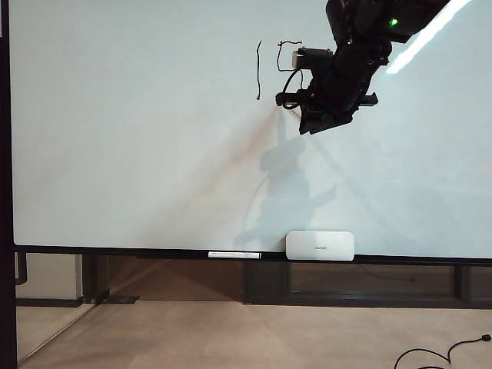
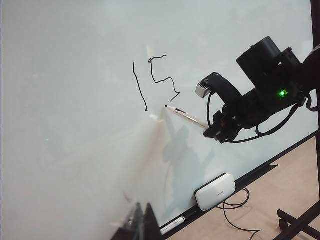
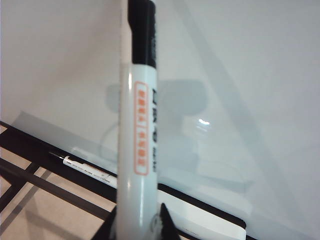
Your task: Reach to the right to find the marker pen, pick it up, and write the number 15 on the whiteboard.
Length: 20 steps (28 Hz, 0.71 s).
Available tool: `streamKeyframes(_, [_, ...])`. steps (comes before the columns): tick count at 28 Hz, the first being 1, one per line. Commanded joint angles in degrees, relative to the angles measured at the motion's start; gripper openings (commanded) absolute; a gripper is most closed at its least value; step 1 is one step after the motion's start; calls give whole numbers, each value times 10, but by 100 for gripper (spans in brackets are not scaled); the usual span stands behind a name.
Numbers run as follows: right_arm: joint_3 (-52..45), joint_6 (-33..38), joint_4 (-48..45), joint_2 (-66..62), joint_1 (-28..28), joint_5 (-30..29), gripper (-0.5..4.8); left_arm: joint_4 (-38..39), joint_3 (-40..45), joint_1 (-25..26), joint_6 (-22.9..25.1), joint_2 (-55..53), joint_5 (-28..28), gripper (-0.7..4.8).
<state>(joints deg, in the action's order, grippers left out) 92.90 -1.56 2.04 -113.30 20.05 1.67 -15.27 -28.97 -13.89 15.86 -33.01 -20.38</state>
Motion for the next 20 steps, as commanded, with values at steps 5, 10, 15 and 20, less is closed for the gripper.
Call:
streamKeyframes(5, [3,-2,-9,3,1,14,-2,-6,-3,0,2,2,0,-5])
streamKeyframes(10, [3,-9,20,25,16,17,-2,4,-3,0,2,23,43,-5])
streamKeyframes(15, [2,-16,52,82,36,33,-2,42,-5,0,8,105,157,-5])
streamKeyframes(20, [2,-27,105,138,37,48,-2,203,-55,1,66,150,214,-5])
